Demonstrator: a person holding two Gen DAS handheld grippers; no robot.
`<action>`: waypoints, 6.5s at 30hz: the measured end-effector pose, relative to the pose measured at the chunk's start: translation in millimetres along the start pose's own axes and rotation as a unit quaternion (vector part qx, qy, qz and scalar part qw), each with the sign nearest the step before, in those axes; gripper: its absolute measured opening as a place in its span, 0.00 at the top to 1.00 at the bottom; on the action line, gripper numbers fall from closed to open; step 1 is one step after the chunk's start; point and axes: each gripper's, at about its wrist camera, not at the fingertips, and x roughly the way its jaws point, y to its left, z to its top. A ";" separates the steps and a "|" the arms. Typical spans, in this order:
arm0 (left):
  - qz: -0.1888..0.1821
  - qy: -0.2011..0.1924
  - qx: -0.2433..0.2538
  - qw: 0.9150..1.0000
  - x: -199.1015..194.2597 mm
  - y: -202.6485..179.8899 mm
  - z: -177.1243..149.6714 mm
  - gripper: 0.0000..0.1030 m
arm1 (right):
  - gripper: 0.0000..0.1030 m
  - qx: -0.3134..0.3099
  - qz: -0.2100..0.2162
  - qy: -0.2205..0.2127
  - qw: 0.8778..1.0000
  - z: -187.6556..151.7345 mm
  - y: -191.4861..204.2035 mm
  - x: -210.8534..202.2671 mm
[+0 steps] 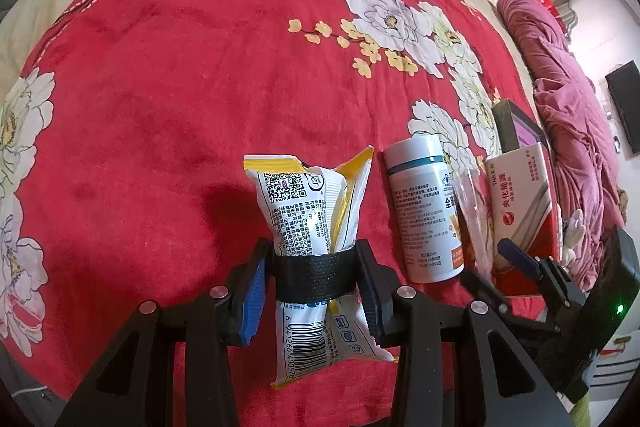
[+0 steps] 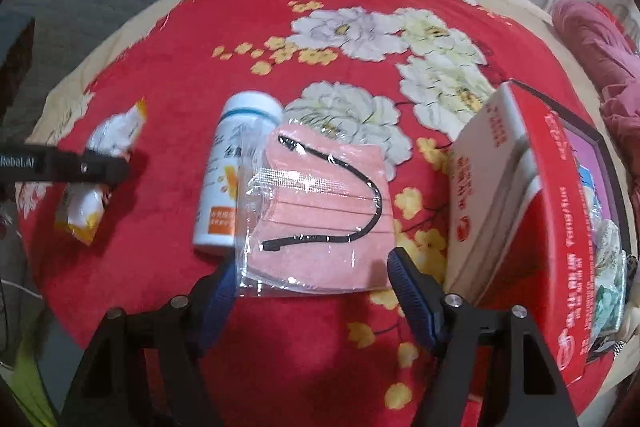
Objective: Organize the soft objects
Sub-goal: 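Carry the snack bag and mask packet over the pink book box, then lower both items into the box and open both tools, then lift both open tools up and away from the box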
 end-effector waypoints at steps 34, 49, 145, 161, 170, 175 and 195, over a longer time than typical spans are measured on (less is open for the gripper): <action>-0.060 -0.071 0.093 0.991 -74.1 -120.2 26.0 0.59 | 0.94 0.166 0.079 -0.175 0.967 44.0 -97.2 -139.9; -0.095 -0.057 0.209 0.972 -57.7 -280.0 1.9 0.59 | 0.94 0.243 0.016 -0.227 0.943 -14.2 -207.0 -213.0; -0.045 0.014 0.324 0.945 62.9 -406.3 -13.9 0.35 | 0.48 0.314 -0.052 -0.134 0.938 -69.9 -290.1 -174.4; -0.046 -0.022 0.323 0.945 2.1 -363.6 -40.0 0.23 | 0.28 0.302 -0.107 -0.133 0.938 -76.0 -238.4 -207.1; -0.037 -0.050 0.312 0.948 -38.7 -323.2 -60.1 0.23 | 0.27 0.307 -0.147 -0.133 0.931 -84.4 -201.7 -230.3; -0.032 -0.065 0.305 0.950 -58.6 -301.0 -68.5 0.23 | 0.27 0.293 -0.146 -0.135 0.935 -89.6 -175.8 -240.8; -0.028 -0.085 0.293 0.952 -98.4 -251.4 -121.3 0.23 | 0.27 0.300 -0.155 -0.138 0.931 -138.3 -90.7 -260.1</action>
